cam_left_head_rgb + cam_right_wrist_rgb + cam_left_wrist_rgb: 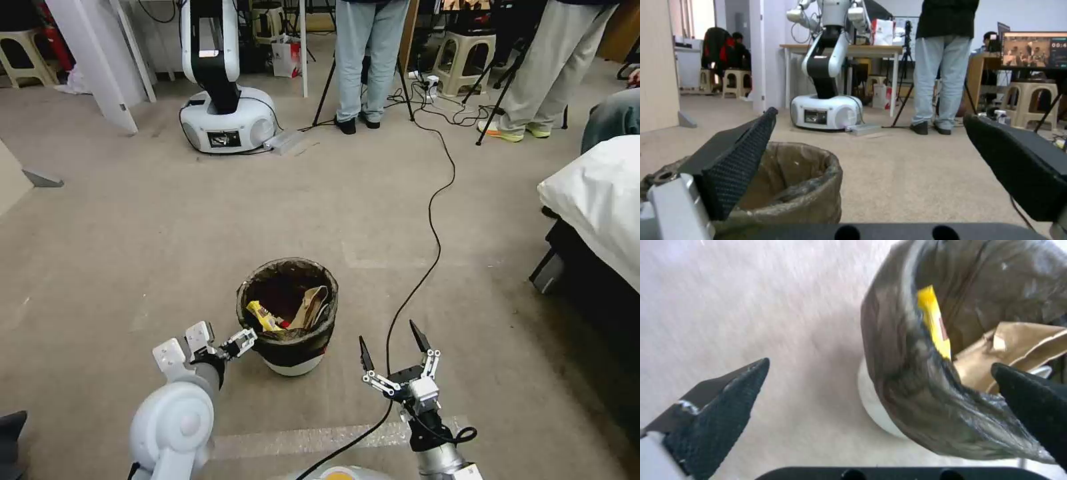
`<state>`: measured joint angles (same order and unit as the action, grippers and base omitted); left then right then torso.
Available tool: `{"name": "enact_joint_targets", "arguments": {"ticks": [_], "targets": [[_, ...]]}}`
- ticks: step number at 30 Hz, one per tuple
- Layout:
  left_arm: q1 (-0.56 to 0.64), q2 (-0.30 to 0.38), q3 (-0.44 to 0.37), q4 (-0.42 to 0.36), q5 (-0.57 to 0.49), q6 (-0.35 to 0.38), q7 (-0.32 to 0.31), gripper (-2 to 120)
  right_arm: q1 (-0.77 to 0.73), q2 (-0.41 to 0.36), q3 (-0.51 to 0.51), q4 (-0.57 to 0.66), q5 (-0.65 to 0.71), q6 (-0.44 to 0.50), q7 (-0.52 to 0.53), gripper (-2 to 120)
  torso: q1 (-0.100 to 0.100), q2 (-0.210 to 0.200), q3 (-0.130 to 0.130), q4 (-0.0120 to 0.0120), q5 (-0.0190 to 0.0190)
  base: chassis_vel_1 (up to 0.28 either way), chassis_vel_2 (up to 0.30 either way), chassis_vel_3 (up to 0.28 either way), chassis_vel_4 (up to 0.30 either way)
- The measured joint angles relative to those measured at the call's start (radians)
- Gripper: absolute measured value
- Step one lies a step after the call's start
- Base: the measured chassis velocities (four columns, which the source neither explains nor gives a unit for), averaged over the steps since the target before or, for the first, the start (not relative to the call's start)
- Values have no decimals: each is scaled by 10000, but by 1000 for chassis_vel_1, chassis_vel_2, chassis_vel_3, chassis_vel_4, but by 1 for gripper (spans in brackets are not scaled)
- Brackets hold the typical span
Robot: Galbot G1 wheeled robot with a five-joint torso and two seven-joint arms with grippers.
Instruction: Pick up the trash bin, then pick up the garbage from the floor and place it into the trash bin.
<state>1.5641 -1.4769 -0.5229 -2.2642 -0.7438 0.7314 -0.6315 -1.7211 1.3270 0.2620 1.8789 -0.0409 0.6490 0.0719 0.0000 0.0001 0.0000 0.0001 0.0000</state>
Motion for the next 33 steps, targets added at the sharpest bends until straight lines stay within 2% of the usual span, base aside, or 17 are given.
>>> {"name": "enact_joint_targets", "arguments": {"ticks": [2,3,5,7,8,9,10,11,12,13,14,15,16,18,21,27,33], "targets": [[367,13,93,-230,1337,-395,648,114,-10,16,22,17,0,0,36,100,0,0,0,0,0,0,0,0,0],[367,13,93,-230,1337,-395,648,114,-10,16,22,17,0,0,36,100,0,0,0,0,0,0,0,0,0],[847,27,163,-250,3360,-1541,1395,115,-17,46,37,44,-5,6,145,100,0,0,0,-1,0,0,0,0,0],[911,27,169,-240,3619,-1755,1484,115,-17,54,39,55,-5,6,184,100,0,0,1,-1,-1,0,0,0,0],[1298,4,167,20,5296,-3493,1968,113,7,107,43,141,-4,-36,432,100,0,0,0,-1,4,0,0,0,0],[1584,-38,138,335,6373,-4617,2264,113,45,150,47,249,-11,-157,655,100,0,0,0,-1,0,0,0,0,0],[1806,-53,104,527,6950,-5275,2504,113,67,175,48,323,-11,-252,783,100,0,0,0,-1,-3,0,0,0,0],[1806,-53,104,527,6950,-5275,2504,113,67,175,48,323,-11,-252,783,100,0,0,0,-1,-3,0,0,0,0],[2414,-57,70,929,7845,-6870,3088,110,147,228,44,548,-13,-528,1088,100,0,0,0,1,1,0,0,0,0],[2871,-76,92,1251,8210,-8054,3477,107,229,256,42,704,-73,-718,1289,100,0,0,0,1,-1,0,0,0,0],[3031,-98,106,1398,8325,-8542,3617,106,260,258,41,757,-118,-783,1371,100,0,0,0,2,0,0,0,0,0],[3031,-98,106,1398,8325,-8542,3617,106,260,258,41,757,-118,-783,1371,100,0,0,0,2,0,0,0,0,0],[3222,-148,131,1693,8500,-9276,3752,103,291,263,41,841,-180,-870,1484,100,0,0,0,2,2,0,0,0,0],[3329,-239,139,2107,8741,-10117,3783,101,287,248,50,948,-267,-984,1589,100,-1,0,0,0,0,0,0,0,0],[3425,-308,189,2414,8893,-10674,3741,100,239,239,112,1000,-397,-1057,1700,100,-1,-1,0,-1,1,0,0,0,0],[3468,-326,317,2675,8946,-11057,3747,100,228,254,240,966,-703,-1030,1708,100,0,-1,0,-1,0,0,0,0,0],[3502,-330,449,2808,8858,-11265,4105,100,222,274,226,873,-848,-975,1660,100,0,-1,0,-1,1,0,0,0,0]]}}
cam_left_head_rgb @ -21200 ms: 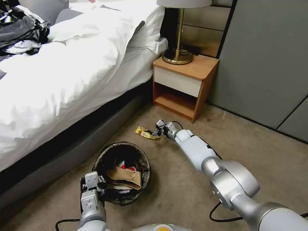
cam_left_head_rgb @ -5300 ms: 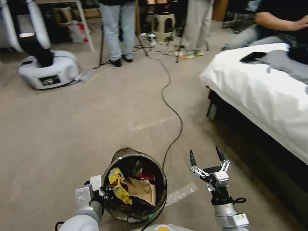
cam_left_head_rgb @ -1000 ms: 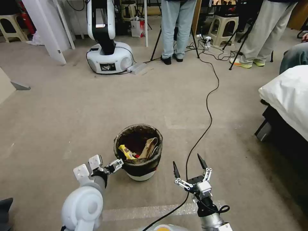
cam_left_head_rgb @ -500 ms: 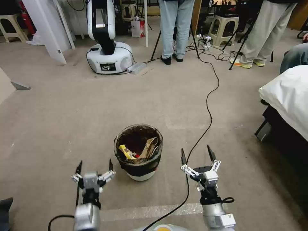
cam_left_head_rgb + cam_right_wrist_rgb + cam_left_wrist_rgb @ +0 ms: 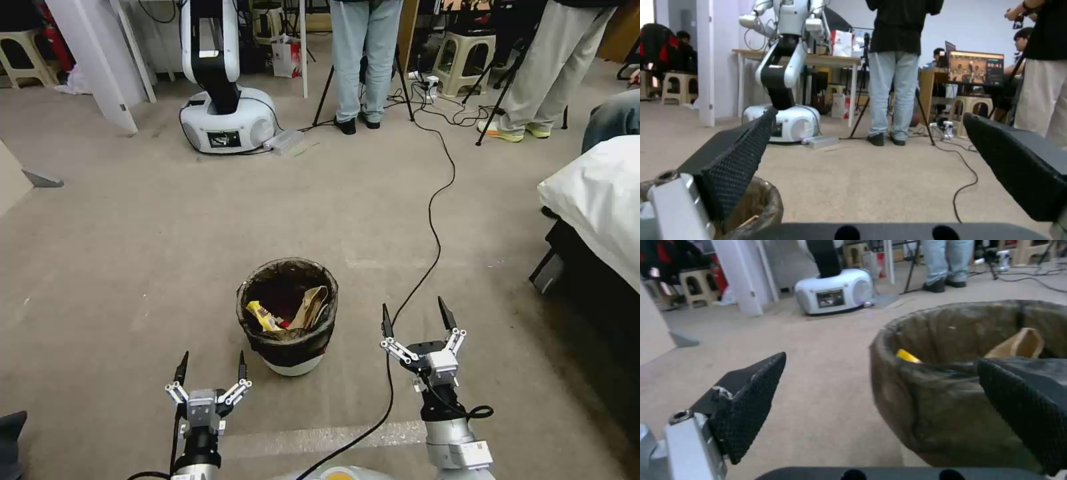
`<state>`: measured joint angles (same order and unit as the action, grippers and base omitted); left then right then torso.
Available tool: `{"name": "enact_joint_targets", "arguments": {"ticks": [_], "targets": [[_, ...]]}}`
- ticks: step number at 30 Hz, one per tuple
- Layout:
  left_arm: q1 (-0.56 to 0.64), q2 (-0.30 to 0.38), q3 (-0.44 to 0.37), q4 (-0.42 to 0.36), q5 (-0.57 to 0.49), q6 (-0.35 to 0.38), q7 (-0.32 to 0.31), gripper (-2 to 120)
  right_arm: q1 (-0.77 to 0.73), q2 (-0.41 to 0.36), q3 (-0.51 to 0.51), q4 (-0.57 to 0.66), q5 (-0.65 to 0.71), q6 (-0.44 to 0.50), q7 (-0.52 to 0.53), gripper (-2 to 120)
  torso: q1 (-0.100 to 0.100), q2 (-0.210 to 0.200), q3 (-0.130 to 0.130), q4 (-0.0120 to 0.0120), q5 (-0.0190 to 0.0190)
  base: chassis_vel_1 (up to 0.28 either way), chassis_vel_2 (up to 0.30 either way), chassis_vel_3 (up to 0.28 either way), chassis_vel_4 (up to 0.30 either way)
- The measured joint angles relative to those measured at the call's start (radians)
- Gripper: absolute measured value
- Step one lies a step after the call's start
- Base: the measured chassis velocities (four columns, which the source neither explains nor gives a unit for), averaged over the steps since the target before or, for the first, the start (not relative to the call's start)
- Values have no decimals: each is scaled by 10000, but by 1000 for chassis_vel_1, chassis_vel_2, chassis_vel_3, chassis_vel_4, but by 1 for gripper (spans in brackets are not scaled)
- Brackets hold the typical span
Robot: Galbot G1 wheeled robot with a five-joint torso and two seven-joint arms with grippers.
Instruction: Pick up the trash bin, then pick up the garbage from the floor and place it into the trash bin.
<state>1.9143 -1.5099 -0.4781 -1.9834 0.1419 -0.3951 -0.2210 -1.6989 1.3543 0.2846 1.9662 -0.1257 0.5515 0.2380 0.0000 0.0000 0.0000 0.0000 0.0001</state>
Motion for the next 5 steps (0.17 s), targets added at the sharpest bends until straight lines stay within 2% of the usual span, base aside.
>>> {"name": "enact_joint_targets", "arguments": {"ticks": [5], "targets": [[-22,-4,19,40,5,-61,136,100,-4,21,-12,-36,-64,15,-23,100,0,0,0,0,-1,0,0,0,0]]}}
